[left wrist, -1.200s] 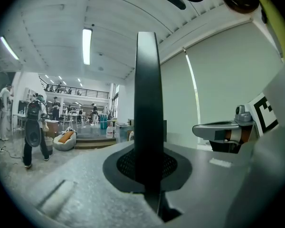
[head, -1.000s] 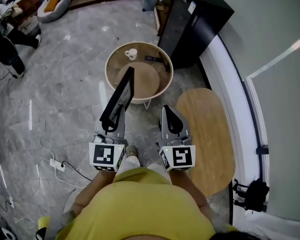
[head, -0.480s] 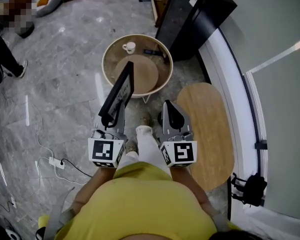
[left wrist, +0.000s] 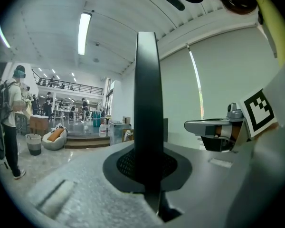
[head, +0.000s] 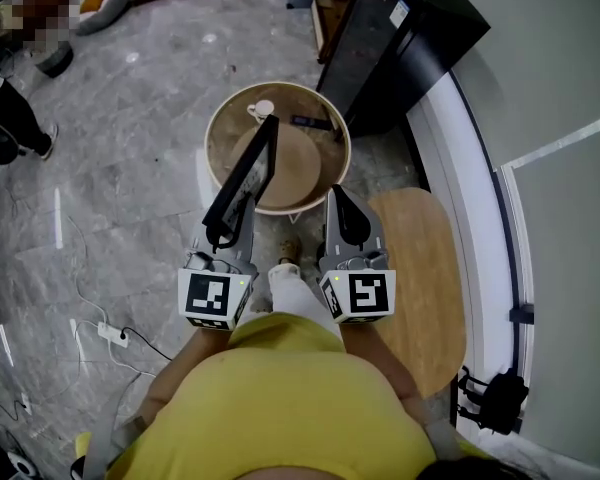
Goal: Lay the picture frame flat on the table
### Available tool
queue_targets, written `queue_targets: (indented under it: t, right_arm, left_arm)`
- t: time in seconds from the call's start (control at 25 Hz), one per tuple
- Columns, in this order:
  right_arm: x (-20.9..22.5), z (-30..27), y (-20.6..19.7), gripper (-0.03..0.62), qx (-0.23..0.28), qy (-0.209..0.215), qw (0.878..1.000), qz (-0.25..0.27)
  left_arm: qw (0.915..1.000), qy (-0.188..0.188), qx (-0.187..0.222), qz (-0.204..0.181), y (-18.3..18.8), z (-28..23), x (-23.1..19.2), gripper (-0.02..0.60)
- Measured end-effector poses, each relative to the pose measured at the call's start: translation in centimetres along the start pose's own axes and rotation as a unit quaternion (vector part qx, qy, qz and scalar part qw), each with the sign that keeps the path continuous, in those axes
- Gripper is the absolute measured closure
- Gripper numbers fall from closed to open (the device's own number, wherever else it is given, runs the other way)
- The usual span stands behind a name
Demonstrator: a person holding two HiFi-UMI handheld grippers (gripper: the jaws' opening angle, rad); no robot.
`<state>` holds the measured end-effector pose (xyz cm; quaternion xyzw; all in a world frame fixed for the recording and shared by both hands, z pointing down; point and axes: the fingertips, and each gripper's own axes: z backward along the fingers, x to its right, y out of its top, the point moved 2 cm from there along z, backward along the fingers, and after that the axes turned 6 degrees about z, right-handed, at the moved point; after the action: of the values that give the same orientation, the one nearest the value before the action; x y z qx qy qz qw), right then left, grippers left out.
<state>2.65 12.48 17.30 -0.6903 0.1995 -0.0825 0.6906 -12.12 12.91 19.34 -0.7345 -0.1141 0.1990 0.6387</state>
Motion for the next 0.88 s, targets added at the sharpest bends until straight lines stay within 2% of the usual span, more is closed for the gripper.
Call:
queue_targets:
  t: [0.56, 0.72, 0.88]
  right_arm:
    - [9.9, -14.2, -2.2, 0.592, -0.003, 0.043, 0.999, -0.008]
    - [11.6, -17.0, -3.1, 0.592, -0.004, 0.053, 0.999, -0.01]
    - [12.3, -18.9, -4.2, 0.592, -0.014, 0.059, 0.998, -0.016]
  left_arm:
    - [0.9993, 0.026, -0.026, 0.01, 0.8, -15.2, -2.4, 0.574]
    - [0.9994, 0.031, -0.009, 0.011, 1.2, -18.2, -3.3, 0.574]
    - [0.9992, 0.029, -0.018, 0.019, 0.5, -20.0, -3.8, 0.574]
